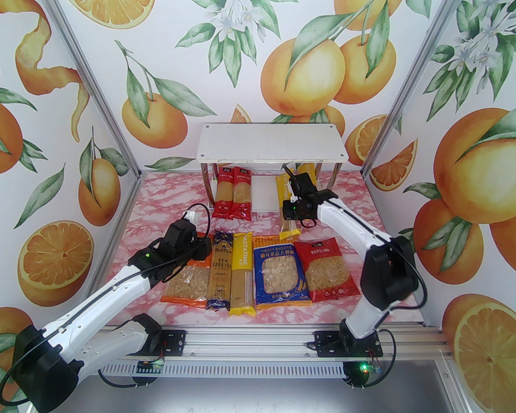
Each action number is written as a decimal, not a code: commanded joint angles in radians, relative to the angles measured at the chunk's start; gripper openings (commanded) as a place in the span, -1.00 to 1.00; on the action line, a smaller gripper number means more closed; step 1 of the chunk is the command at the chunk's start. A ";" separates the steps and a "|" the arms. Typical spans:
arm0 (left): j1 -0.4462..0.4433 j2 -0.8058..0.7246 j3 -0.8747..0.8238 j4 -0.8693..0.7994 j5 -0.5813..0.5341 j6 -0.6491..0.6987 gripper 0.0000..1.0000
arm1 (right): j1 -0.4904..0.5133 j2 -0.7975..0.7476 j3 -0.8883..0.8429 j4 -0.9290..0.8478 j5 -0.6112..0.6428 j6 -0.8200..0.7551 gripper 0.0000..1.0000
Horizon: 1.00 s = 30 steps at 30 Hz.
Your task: Place and organize the pasta boxes and bags onto the shelf
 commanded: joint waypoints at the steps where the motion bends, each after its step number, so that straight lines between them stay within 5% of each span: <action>1: 0.008 -0.025 0.037 -0.018 -0.014 0.010 -0.06 | -0.009 0.014 0.106 0.092 0.007 -0.029 -1.00; 10: 0.019 -0.030 0.036 -0.039 -0.022 0.009 -0.06 | -0.054 0.197 0.307 0.058 0.064 -0.069 -1.00; 23: 0.025 -0.049 0.027 -0.062 -0.032 0.006 -0.05 | -0.081 0.291 0.317 0.062 0.037 -0.039 -0.99; 26: 0.025 -0.055 0.027 -0.068 -0.033 0.004 -0.04 | -0.081 0.301 0.307 0.066 0.051 -0.029 -0.55; 30: 0.025 -0.061 0.031 -0.077 -0.038 0.006 -0.04 | -0.082 0.315 0.306 0.067 0.076 -0.027 -0.38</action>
